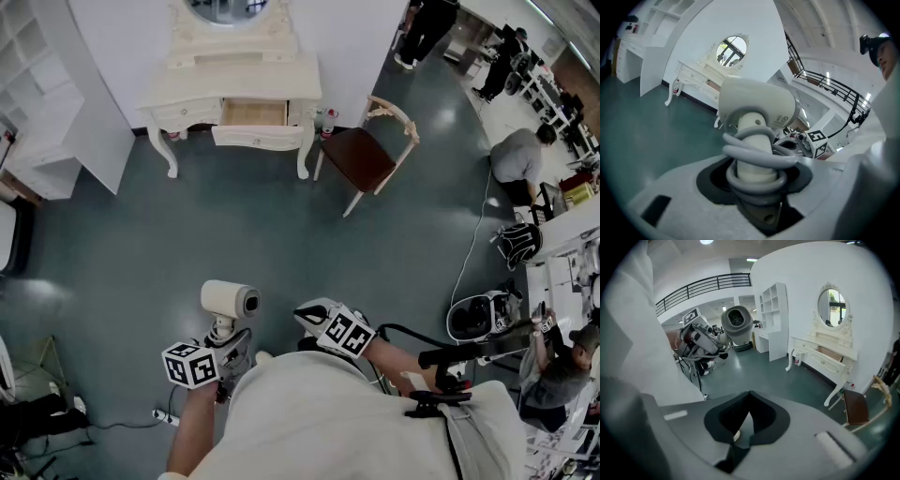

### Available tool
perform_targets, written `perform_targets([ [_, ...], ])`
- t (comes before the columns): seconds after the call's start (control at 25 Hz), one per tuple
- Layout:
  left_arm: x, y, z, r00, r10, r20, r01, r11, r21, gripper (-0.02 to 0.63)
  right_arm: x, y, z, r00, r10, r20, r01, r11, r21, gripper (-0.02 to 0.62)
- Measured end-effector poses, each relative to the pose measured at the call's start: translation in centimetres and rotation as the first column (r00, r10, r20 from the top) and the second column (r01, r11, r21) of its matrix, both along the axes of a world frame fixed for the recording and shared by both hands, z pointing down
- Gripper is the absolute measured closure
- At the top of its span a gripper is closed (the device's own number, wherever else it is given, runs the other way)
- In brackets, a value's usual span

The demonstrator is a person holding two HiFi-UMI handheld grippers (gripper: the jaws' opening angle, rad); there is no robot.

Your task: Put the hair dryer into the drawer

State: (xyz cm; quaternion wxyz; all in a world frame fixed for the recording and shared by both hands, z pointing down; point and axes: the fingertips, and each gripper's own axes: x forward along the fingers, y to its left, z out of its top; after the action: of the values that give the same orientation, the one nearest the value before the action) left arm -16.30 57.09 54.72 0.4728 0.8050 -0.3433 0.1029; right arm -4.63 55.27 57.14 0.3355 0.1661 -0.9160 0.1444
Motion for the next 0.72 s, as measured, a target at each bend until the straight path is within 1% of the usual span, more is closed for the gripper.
perform_targets([
  [0.2,-3.0,2.0,1.9,0.999,0.037,-0.039,-0.038,0.999,-0.023,0.382,-2.7,1.6,0.7,0.998,0.066,-0.013,-0.066,0.998,0.005,0.598],
  [0.36,-3.9,3.1,3.3,0.997,0.051,-0.055,-0.054,0.997,-0.048,0.382,-3.1,3.0,1.4,0.995,0.089,-0.038,-0.089,0.996,-0.011,0.598],
  [0.48,-3.2,2.5,3.5,0.996,0.066,-0.056,-0.069,0.996,-0.054,0.382,-2.2,2.7,1.4,0.992,0.117,-0.043,-0.118,0.993,-0.022,0.598],
  [0.56,-2.4,1.4,3.5,0.996,0.073,-0.050,-0.075,0.996,-0.050,0.382,-1.4,1.8,1.5,0.991,0.131,-0.029,-0.132,0.991,-0.030,0.597],
  [0.68,-1.0,-1.7,3.2,0.997,0.073,-0.031,-0.074,0.996,-0.040,0.382,-0.5,-1.1,1.6,0.993,0.114,-0.011,-0.114,0.993,-0.019,0.594],
  [0.72,-0.4,-2.8,3.1,0.997,0.068,-0.027,-0.069,0.997,-0.041,0.382,-0.1,-2.3,1.6,0.994,0.108,-0.008,-0.109,0.994,-0.013,0.571],
])
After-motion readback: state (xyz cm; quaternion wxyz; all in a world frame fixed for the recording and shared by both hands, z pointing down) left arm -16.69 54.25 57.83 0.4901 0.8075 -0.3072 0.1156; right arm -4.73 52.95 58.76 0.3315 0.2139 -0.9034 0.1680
